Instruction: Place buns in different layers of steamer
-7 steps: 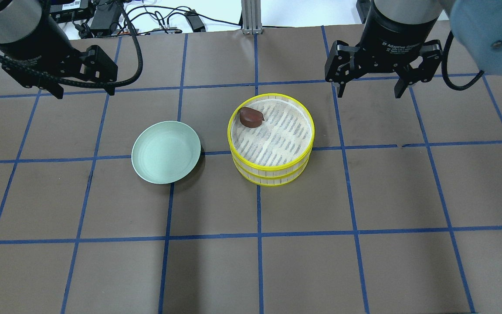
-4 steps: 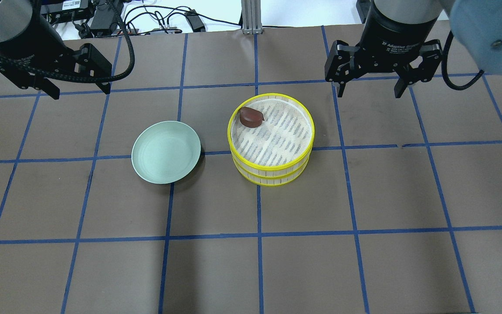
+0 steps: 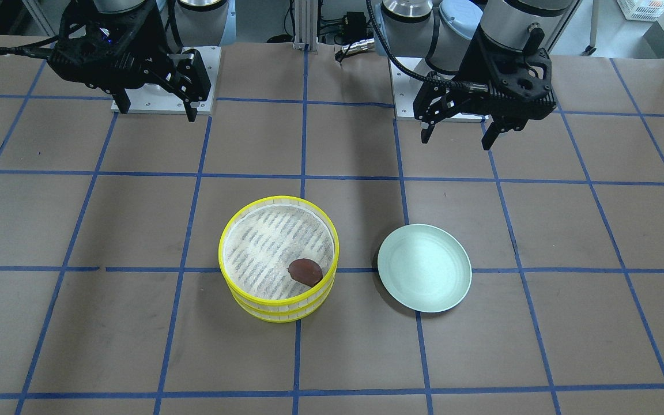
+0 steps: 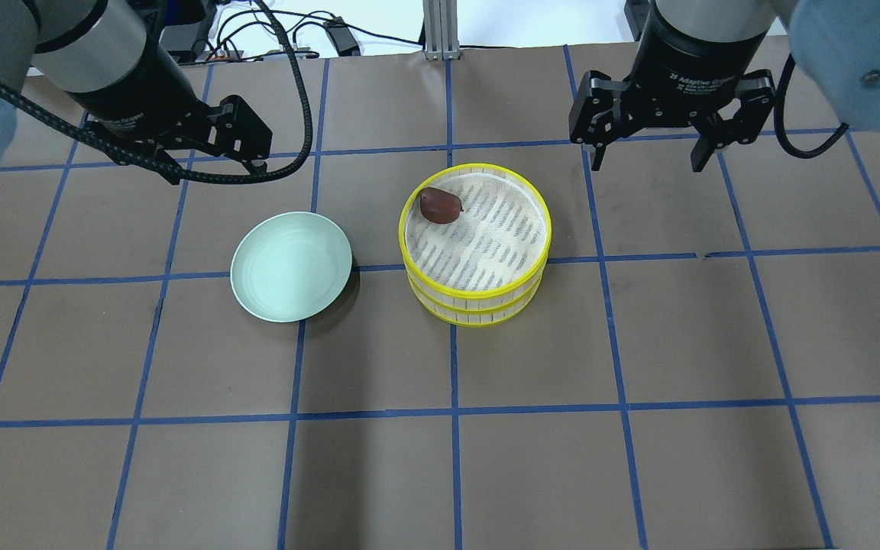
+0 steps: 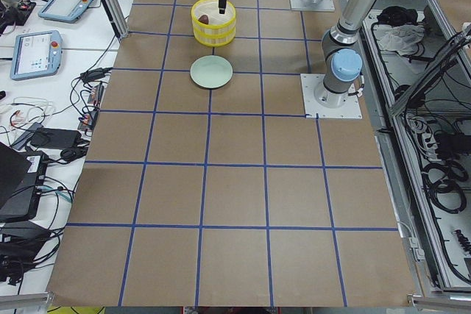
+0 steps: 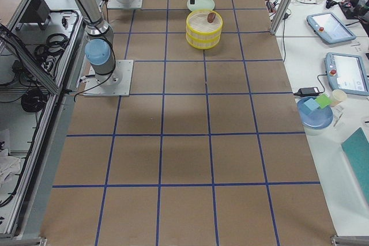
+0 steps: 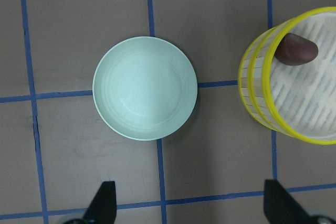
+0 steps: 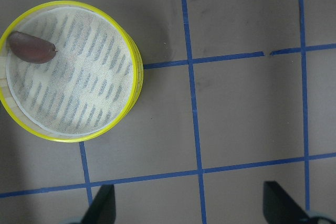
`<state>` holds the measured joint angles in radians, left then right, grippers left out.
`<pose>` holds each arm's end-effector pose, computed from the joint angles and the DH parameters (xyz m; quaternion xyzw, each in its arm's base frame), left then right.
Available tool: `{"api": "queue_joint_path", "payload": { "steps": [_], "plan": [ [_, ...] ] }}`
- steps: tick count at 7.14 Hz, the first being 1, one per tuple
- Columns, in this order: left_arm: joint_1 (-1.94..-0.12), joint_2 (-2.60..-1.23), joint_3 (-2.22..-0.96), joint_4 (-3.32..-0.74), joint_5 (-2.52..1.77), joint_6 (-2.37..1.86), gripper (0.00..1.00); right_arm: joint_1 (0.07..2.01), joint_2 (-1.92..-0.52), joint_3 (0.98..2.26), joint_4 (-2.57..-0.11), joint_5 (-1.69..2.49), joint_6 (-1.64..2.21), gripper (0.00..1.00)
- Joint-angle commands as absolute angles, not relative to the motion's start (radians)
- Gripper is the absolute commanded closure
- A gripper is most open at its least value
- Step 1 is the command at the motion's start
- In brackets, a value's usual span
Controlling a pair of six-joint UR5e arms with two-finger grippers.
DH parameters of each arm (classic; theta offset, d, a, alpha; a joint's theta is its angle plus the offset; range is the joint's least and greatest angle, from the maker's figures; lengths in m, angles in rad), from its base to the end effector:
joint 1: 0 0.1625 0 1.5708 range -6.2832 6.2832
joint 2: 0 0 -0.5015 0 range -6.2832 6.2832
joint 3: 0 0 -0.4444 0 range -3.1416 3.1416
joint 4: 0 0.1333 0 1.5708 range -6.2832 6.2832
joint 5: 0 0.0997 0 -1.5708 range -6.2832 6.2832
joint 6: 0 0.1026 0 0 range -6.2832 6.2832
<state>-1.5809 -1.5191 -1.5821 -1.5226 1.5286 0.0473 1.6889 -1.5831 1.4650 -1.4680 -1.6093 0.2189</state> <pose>-0.1429 -0.5251 0.5880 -0.0296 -0.9984 0.0447 0.0202 0.1917 -0.5174 0.6153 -0.0505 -0.9985 0.0108 0.0177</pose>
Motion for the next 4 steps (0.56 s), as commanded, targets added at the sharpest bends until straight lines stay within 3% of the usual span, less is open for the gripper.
{"api": "queue_joint_path", "payload": {
  "steps": [1, 4],
  "plan": [
    [-1.586, -1.52, -1.583, -1.52, 1.582, 0.046, 0.0, 1.689, -1.582, 1.465, -1.468, -1.609, 0.218, 0.0],
    [-1.588, -1.52, -1.583, -1.52, 1.585, 0.048, 0.0, 1.689, -1.583, 1.465, -1.47, -1.609, 0.218, 0.0]
  ]
}}
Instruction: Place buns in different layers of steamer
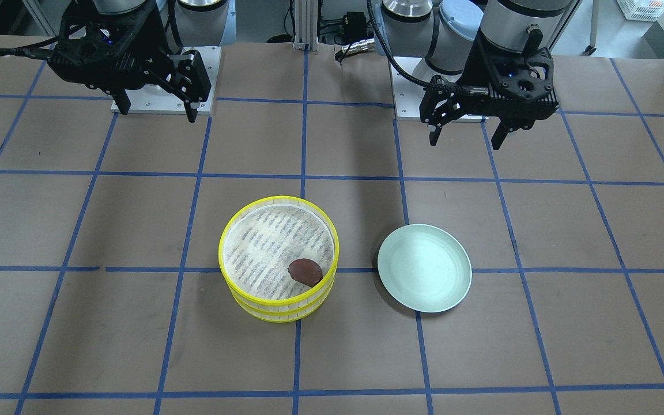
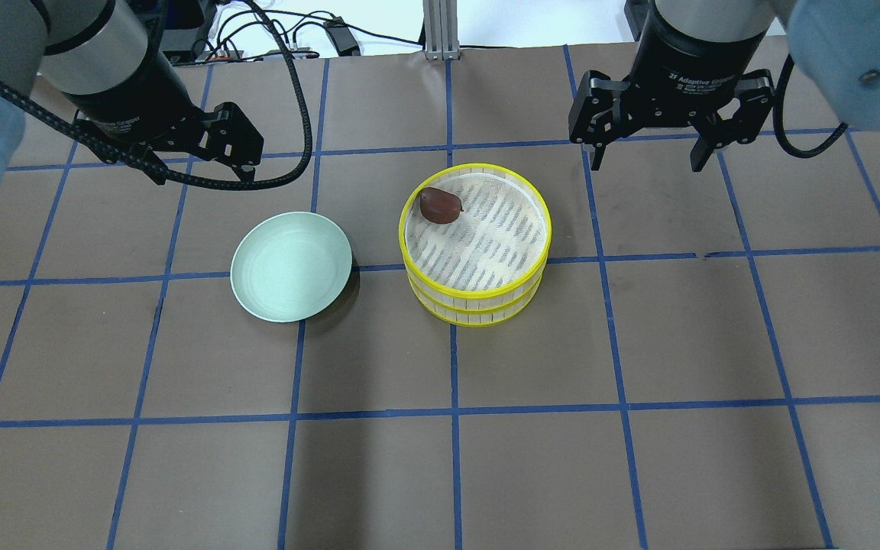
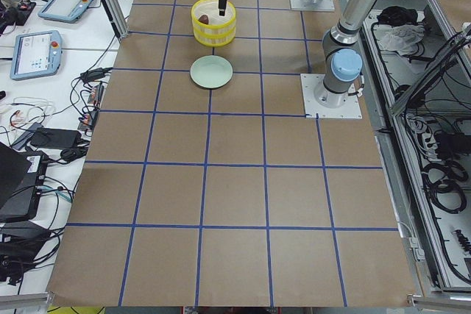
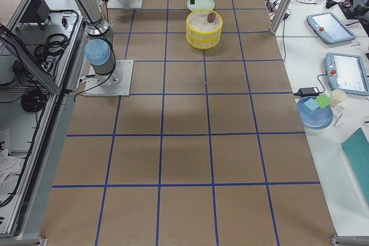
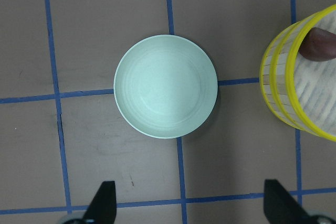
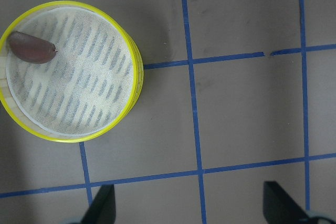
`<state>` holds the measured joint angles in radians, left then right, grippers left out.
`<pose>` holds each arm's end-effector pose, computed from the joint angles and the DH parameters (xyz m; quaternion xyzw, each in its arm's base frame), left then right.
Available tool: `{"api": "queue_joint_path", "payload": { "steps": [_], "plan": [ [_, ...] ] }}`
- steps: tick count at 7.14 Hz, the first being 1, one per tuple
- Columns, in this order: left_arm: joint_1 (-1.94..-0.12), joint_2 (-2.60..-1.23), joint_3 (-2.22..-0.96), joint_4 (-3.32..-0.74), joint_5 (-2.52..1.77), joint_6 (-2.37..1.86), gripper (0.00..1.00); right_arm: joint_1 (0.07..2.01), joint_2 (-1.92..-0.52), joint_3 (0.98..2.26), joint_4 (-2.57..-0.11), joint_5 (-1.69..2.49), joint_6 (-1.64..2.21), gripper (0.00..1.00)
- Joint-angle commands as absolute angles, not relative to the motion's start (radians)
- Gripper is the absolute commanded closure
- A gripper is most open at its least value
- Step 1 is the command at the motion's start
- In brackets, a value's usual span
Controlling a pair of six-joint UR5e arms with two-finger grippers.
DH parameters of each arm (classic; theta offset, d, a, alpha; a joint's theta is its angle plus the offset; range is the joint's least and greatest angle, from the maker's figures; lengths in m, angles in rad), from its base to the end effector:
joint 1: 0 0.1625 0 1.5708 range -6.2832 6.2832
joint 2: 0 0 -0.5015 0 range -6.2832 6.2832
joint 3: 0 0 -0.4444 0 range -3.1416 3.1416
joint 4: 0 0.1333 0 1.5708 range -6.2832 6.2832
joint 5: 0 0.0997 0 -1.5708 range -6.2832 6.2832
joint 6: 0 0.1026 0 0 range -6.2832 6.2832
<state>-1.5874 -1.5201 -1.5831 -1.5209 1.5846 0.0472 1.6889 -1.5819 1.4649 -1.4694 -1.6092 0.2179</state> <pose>-0.1406 -0.5248 0.5870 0.0316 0.9985 -0.0440 0.0076 0.1917 -0.5181 0.6149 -0.0500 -0.9985 0.0109 0.0176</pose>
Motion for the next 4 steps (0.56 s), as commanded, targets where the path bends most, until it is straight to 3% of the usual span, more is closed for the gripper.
{"api": "queue_joint_path", "payload": {
  "steps": [1, 4],
  "plan": [
    [-1.588, -1.52, -1.583, -1.522, 1.588, 0.048, 0.0, 1.689, -1.583, 1.465, -1.47, -1.608, 0.218, 0.0],
    [-1.586, -1.52, -1.583, -1.523, 1.585, 0.051, 0.0, 1.689, -1.583, 1.465, -1.47, -1.608, 0.219, 0.0]
  ]
}}
